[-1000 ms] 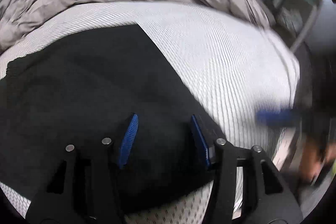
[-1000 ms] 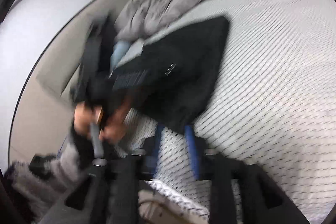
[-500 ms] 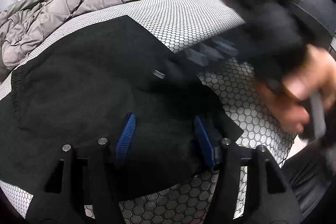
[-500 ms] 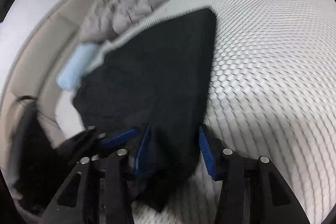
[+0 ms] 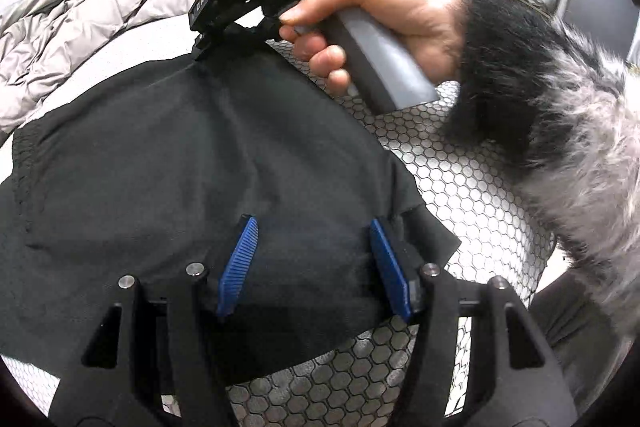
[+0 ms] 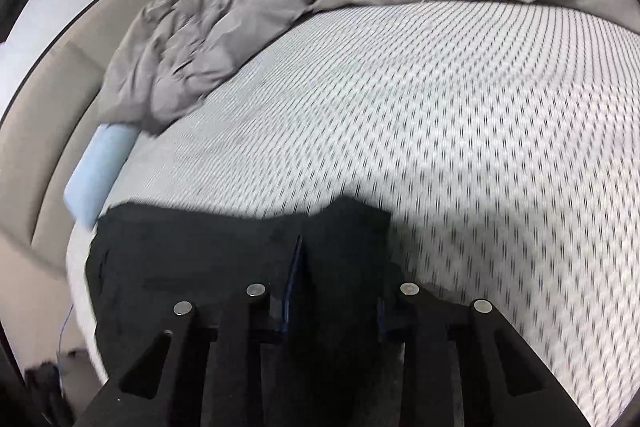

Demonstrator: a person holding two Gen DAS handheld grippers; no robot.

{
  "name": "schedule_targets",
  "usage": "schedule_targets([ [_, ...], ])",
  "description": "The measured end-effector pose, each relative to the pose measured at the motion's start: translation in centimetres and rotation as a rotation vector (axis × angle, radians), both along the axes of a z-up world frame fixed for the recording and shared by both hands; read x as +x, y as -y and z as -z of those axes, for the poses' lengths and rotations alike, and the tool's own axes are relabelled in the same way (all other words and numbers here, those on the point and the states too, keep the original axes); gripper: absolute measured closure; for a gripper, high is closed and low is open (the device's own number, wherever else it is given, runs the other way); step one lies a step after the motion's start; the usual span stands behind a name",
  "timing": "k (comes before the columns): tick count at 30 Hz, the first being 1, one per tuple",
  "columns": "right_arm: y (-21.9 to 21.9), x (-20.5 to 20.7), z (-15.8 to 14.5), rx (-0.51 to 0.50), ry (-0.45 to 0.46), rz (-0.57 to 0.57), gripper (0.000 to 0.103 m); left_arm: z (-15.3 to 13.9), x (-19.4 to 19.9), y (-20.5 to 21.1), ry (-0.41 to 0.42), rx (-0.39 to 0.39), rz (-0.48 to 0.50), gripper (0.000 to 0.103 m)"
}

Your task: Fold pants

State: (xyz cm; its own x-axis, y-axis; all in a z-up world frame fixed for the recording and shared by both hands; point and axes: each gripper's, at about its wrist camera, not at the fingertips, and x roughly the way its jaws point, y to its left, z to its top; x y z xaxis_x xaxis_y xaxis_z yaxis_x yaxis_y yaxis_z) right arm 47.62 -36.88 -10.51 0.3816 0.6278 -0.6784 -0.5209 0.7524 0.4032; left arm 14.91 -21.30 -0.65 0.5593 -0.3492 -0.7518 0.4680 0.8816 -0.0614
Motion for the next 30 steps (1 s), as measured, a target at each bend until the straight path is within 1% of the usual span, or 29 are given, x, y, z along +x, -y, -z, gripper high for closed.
schedule_targets([
  [3, 1.9, -0.9, -0.4, 0.057, -0.045, 0.007, 0.067, -1.1, -0.1, -1.2, -0.031, -0.027, 0.019, 0.043],
  [4, 3.2, -1.9, -0.3, 0.094, -0.066, 0.017, 0.058, -1.8, -0.1, -2.2, -0.039, -0.053, 0.009, 0.043],
  [5, 5.0, -3.3, 0.1, 0.145, -0.087, 0.029, 0.057, -2.3, -0.1, -3.1, -0.040, -0.074, -0.003, 0.043],
  [6, 6.6, -4.9, 0.6, 0.199, -0.109, 0.030, 0.057, -3.2, -0.1, -4.6, -0.027, -0.100, -0.031, 0.042],
  [8, 7.9, -8.4, 1.9, 0.260, -0.153, 0.007, 0.057, -4.2, -0.1, -7.0, 0.004, -0.120, -0.086, 0.037],
  [10, 7.8, -11.1, 3.2, 0.267, -0.215, -0.026, 0.057, -4.9, 0.2, -10.0, 0.023, -0.140, -0.167, 0.037],
  [11, 7.9, -12.3, 3.6, 0.289, -0.222, -0.030, 0.058, -5.0, 0.4, -11.4, 0.019, -0.155, -0.209, 0.037],
  [12, 7.7, -13.1, 3.6, 0.298, -0.209, -0.039, 0.059, -5.1, 0.6, -12.7, 0.015, -0.170, -0.243, 0.037],
  [13, 7.3, -13.7, 3.6, 0.272, -0.172, -0.031, 0.070, -5.2, 0.9, -14.2, 0.012, -0.189, -0.284, 0.037],
  [14, 6.9, -13.9, 3.5, 0.251, -0.153, -0.018, 0.085, -5.3, 1.1, -15.2, 0.013, -0.197, -0.315, 0.037],
  [15, 6.8, -13.9, 3.4, 0.242, -0.145, -0.011, 0.088, -5.4, 1.2, -16.3, 0.017, -0.192, -0.345, 0.037],
  [16, 6.7, -13.2, 2.9, 0.243, -0.129, 0.001, 0.089, -5.2, 1.2, -17.2, 0.020, -0.178, -0.371, 0.037],
  [17, 6.4, -12.9, 2.6, 0.222, -0.101, 0.007, 0.088, -5.0, 1.0, -17.8, 0.021, -0.168, -0.380, 0.037],
  [18, 5.9, -12.7, 2.1, 0.163, -0.056, 0.017, 0.088, -4.8, 1.2, -18.3, 0.019, -0.153, -0.381, 0.037],
  [19, 5.4, -12.5, 1.7, 0.086, -0.020, 0.038, 0.080, -4.6, 1.1, -18.5, 0.019, -0.136, -0.378, 0.037],
  [20, 5.5, -12.9, 1.5, 0.055, -0.014, 0.050, 0.076, -4.4, 0.8, -18.5, 0.019, -0.122, -0.370, 0.037],
  [21, 5.8, -13.4, 1.1, 0.043, -0.001, 0.067, 0.075, -4.3, 1.0, -18.4, 0.021, -0.111, -0.357, 0.037],
  [23, 6.4, -15.1, -0.2, -0.004, 0.078, 0.091, 0.069, -4.2, 0.5, -17.2, 0.043, -0.093, -0.304, 0.037],
  [25, 6.1, -17.4, -1.7, -0.036, 0.190, 0.078, 0.066, -4.0, 0.8, -15.3, 0.054, -0.073, -0.244, 0.037],
  [26, 5.7, -18.4, -2.3, -0.045, 0.233, 0.052, 0.066, -3.8, 1.5, -14.3, 0.042, -0.065, -0.215, 0.037],
  [28, 4.4, -20.2, -2.7, -0.045, 0.273, -0.024, 0.066, -2.9, 2.6, -12.4, -0.021, -0.067, -0.115, 0.037],
  [29, 3.9, -21.1, -2.6, -0.052, 0.276, -0.078, 0.066, -2.4, 3.0, -11.8, -0.043, -0.068, -0.082, 0.037],
  [30, 2.4, -21.4, -2.3, -0.068, 0.272, -0.119, 0.066, -1.9, 3.2, -11.4, -0.058, -0.055, -0.058, 0.037],
])
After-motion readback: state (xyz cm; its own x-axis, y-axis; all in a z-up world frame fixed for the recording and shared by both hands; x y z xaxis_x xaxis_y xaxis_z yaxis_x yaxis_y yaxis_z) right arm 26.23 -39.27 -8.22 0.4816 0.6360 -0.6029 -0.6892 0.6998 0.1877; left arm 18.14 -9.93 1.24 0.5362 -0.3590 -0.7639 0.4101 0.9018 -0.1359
